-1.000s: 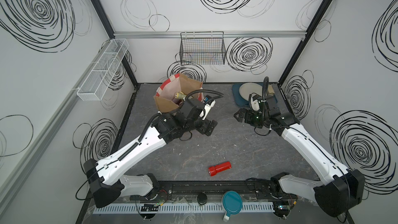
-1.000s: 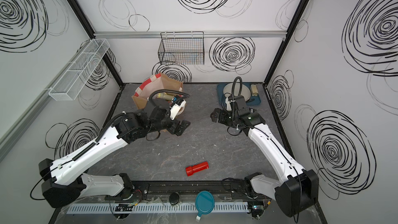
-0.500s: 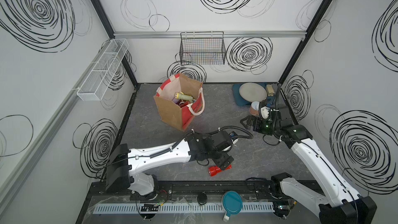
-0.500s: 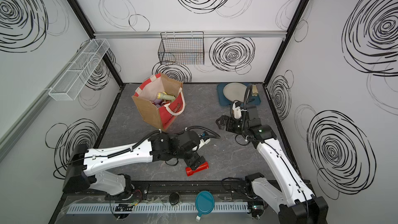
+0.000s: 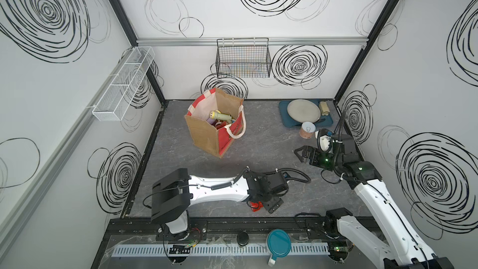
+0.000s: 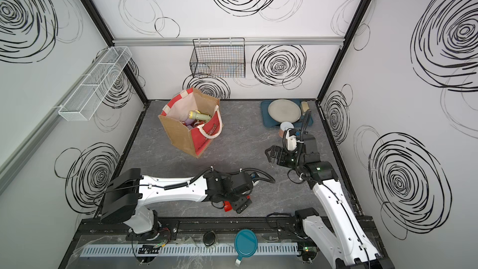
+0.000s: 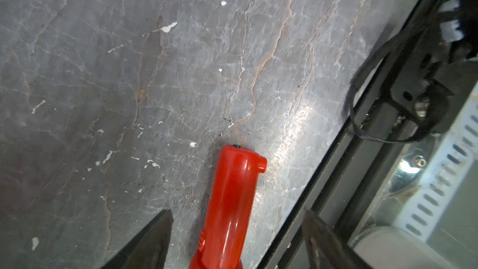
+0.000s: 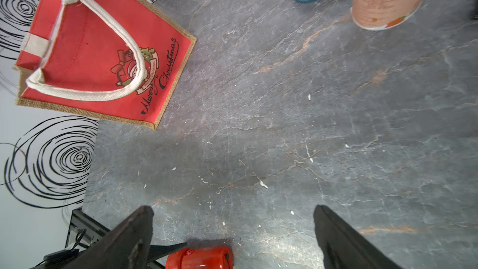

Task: Put the flashlights into the tote bags
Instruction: Pick up the flashlight from the center of the board.

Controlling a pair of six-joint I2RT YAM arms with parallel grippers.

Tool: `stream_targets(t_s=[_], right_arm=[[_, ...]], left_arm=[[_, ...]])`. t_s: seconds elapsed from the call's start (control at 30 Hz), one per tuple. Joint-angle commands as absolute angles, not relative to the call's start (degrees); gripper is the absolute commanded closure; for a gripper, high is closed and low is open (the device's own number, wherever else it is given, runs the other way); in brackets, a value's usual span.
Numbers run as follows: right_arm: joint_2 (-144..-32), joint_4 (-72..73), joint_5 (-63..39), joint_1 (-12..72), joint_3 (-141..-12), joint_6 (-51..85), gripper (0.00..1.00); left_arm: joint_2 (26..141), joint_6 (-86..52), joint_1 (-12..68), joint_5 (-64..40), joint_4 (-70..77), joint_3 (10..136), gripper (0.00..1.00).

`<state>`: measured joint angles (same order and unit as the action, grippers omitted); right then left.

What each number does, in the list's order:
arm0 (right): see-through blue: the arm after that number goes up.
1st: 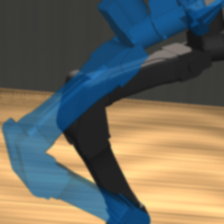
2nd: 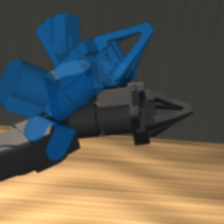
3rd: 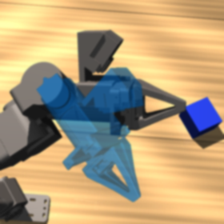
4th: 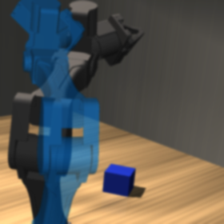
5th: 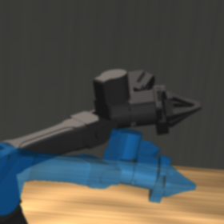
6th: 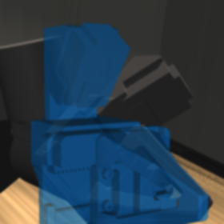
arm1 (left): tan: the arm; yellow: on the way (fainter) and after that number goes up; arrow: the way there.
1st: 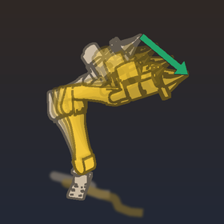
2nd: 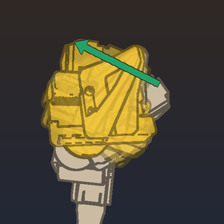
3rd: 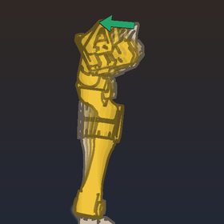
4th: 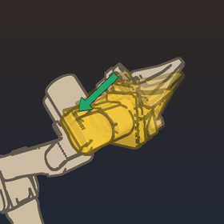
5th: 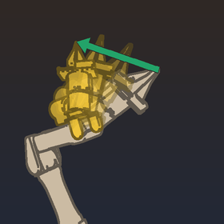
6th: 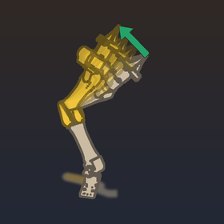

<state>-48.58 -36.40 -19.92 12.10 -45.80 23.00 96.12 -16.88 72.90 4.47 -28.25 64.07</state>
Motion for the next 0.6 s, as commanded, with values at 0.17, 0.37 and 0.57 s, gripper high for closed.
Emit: stream_targets(t_s=[0.17, 0.37, 0.57], right_arm=[[-49.81, -38.23, -16.47, 11.51, -45.73, 21.12, 0.0], [-50.19, -38.32, -15.73, 11.69, -45.79, 20.75, 0.0], [-49.93, -38.32, -15.42, 11.87, -45.7, 20.65, 0.0]], left_arm=[[99.08, -12.73, 72.95, 7.78, -26.69, 62.83, 0.22], [101.1, -12.57, 73.9, 7.68, -25.34, 60.97, 0.26], [103.12, -13.16, 73.88, 7.64, -23.47, 60.72, 0.33]])
